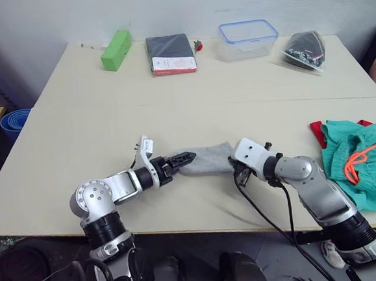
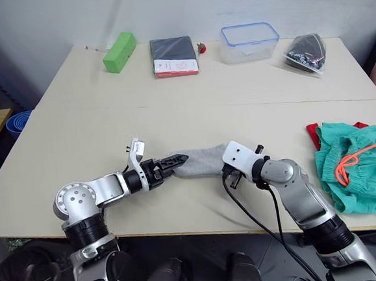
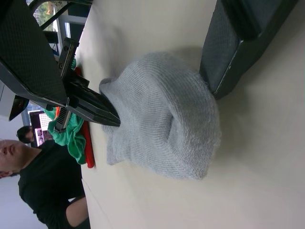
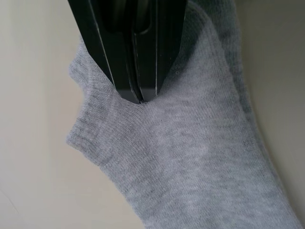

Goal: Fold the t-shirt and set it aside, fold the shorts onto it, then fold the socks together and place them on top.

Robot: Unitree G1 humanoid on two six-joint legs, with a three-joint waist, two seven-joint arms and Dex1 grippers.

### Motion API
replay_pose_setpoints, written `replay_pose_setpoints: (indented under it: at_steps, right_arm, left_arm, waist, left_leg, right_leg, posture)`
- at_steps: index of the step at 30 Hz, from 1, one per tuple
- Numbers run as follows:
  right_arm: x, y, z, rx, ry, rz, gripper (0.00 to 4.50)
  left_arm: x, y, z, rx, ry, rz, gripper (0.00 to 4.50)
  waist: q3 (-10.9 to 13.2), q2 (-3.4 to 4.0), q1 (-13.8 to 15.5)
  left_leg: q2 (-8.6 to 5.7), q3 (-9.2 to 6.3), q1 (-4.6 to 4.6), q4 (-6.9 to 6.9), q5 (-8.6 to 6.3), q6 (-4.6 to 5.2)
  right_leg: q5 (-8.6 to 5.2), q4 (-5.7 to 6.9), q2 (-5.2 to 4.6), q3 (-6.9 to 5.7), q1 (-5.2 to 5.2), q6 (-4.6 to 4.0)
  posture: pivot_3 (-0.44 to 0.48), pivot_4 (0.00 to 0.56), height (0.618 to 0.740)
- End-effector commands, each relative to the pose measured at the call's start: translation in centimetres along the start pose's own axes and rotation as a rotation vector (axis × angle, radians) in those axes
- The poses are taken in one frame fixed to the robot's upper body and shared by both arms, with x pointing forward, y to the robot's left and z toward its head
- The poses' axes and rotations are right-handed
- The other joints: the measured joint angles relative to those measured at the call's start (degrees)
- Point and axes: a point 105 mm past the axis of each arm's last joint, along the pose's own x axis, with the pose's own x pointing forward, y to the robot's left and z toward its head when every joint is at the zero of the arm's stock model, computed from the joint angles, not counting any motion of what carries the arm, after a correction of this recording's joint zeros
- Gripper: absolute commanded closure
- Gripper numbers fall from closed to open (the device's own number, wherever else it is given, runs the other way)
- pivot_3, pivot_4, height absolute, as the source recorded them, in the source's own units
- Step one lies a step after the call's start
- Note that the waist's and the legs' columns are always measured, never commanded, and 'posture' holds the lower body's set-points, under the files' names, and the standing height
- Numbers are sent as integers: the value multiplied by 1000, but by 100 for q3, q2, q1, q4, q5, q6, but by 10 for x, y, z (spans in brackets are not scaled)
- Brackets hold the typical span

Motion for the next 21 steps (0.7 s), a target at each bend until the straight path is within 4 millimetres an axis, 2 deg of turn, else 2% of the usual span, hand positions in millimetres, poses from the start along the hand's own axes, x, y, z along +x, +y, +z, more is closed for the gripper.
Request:
replay_pose_setpoints:
  at_steps: [1, 5, 7, 15, 21]
  right_arm:
    - [-5, 2, 5, 6, -19, 0, 4500]
    - [-6, 5, 5, 12, -21, -5, 4500]
    - [-6, 5, 5, 18, -23, -12, 4500]
    - [-8, 7, 5, 21, -20, -22, 4500]
    - [-10, 4, 5, 20, -17, -32, 4500]
  left_arm:
    - [-12, 15, -3, 6, 76, 64, 20]
    - [-35, 15, 1, 48, 151, 59, 20]
    - [-35, 14, -2, 52, 195, 57, 20]
    - [0, 4, -4, -6, 246, 32, 20]
    - [17, 6, -8, -54, 266, 57, 20]
  waist:
    - [0, -1, -19]
    - [0, -1, -91]
    - [0, -1, -85]
    - [-5, -8, 71]
    - [-6, -9, 119]
  left_leg:
    - [0, 0, 1, -1, -1, -1]
    - [3, 5, 7, -29, 4, -16]
    - [7, 6, 13, -48, 10, -26]
    - [-6, 2, 22, -66, 24, -25]
    - [-8, 3, 22, -70, 25, -25]
  right_leg:
    - [0, 1, 1, 1, -2, 0]
    - [-2, 14, 13, 10, -10, -4]
    - [-7, 13, 20, 12, -12, -13]
    - [-9, 3, 48, 15, -1, -17]
    - [-9, -24, 51, 14, -1, -16]
  posture:
    - [0, 150, 740]
    - [0, 150, 740]
    - [0, 150, 740]
    - [0, 150, 740]
    - [0, 150, 740]
